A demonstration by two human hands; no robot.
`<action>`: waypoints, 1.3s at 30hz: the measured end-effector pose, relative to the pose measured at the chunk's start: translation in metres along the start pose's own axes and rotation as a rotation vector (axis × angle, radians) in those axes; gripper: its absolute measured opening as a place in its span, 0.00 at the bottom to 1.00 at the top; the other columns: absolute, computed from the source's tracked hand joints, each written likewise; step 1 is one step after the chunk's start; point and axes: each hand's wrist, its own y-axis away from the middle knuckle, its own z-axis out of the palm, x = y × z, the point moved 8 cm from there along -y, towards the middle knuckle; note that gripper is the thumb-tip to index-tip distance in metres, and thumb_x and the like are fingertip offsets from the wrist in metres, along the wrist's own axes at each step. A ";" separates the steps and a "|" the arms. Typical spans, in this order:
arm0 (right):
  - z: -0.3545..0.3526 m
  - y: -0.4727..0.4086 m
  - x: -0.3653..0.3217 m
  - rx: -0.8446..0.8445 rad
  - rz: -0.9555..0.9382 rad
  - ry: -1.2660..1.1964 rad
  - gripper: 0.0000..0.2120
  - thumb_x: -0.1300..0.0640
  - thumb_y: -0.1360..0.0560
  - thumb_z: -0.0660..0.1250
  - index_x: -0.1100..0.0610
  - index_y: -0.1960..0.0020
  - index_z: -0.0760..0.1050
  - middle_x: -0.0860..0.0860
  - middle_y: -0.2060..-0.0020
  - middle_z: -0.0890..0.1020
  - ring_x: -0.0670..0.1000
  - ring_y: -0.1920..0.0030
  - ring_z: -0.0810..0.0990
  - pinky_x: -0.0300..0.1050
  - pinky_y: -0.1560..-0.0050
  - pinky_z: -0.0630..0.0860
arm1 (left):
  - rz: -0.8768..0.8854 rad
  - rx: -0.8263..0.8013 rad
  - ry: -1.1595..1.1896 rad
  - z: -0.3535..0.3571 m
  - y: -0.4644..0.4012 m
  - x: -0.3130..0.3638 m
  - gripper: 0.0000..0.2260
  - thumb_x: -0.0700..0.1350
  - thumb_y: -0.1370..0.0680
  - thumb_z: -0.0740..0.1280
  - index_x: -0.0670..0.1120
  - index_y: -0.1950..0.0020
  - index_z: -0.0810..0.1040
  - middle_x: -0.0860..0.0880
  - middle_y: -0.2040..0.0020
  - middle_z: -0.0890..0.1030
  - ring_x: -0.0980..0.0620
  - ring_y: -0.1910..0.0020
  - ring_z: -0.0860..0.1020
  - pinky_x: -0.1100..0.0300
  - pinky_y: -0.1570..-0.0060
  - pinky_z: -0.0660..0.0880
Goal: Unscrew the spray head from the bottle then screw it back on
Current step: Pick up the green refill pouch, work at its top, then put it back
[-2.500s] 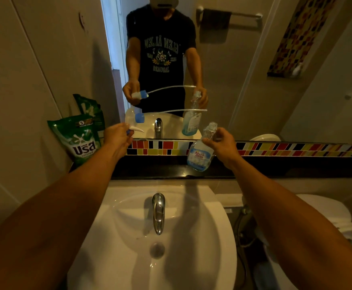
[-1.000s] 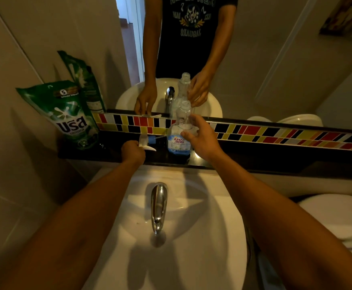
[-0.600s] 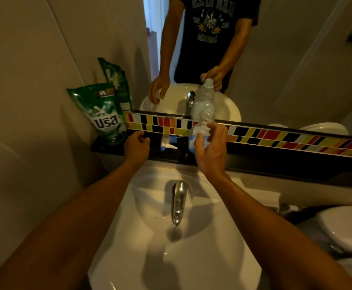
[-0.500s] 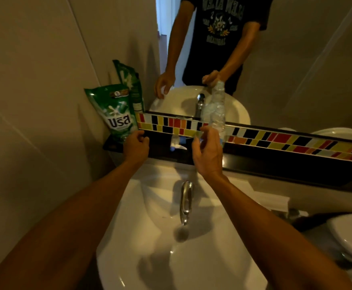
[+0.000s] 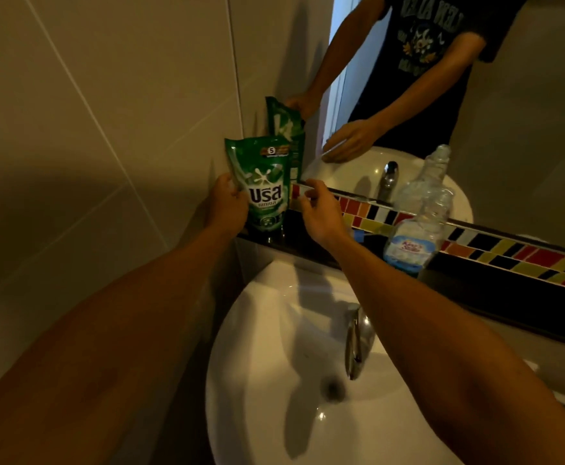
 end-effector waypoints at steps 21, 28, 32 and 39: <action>0.037 -0.058 0.024 0.145 0.090 -0.205 0.08 0.65 0.16 0.61 0.58 0.48 0.78 0.46 0.58 0.82 0.40 0.58 0.79 0.28 0.62 0.75 | 0.007 0.047 -0.032 0.005 -0.042 -0.015 0.09 0.40 0.19 0.60 0.43 0.42 0.77 0.49 0.52 0.80 0.54 0.60 0.76 0.71 0.70 0.68; 0.006 -0.013 0.028 0.224 0.120 -0.304 0.05 0.61 0.16 0.62 0.62 0.46 0.76 0.56 0.53 0.84 0.49 0.54 0.81 0.50 0.49 0.81 | 0.027 -0.066 0.209 0.017 -0.010 0.014 0.04 0.41 0.19 0.61 0.46 0.51 0.75 0.40 0.50 0.80 0.39 0.49 0.80 0.40 0.45 0.79; -0.021 0.026 0.023 0.260 0.131 -0.370 0.05 0.60 0.16 0.61 0.54 0.48 0.75 0.53 0.51 0.83 0.48 0.50 0.83 0.50 0.49 0.82 | 0.044 -0.158 0.309 0.026 0.021 0.039 0.07 0.43 0.18 0.62 0.52 0.55 0.73 0.42 0.53 0.81 0.46 0.55 0.81 0.41 0.50 0.80; -0.074 0.098 0.013 0.331 0.165 -0.413 0.05 0.56 0.14 0.59 0.53 0.45 0.73 0.57 0.46 0.84 0.58 0.43 0.84 0.66 0.42 0.82 | 0.024 -0.359 0.431 0.050 0.080 0.084 0.05 0.43 0.17 0.61 0.46 0.48 0.76 0.46 0.51 0.81 0.49 0.54 0.80 0.50 0.52 0.79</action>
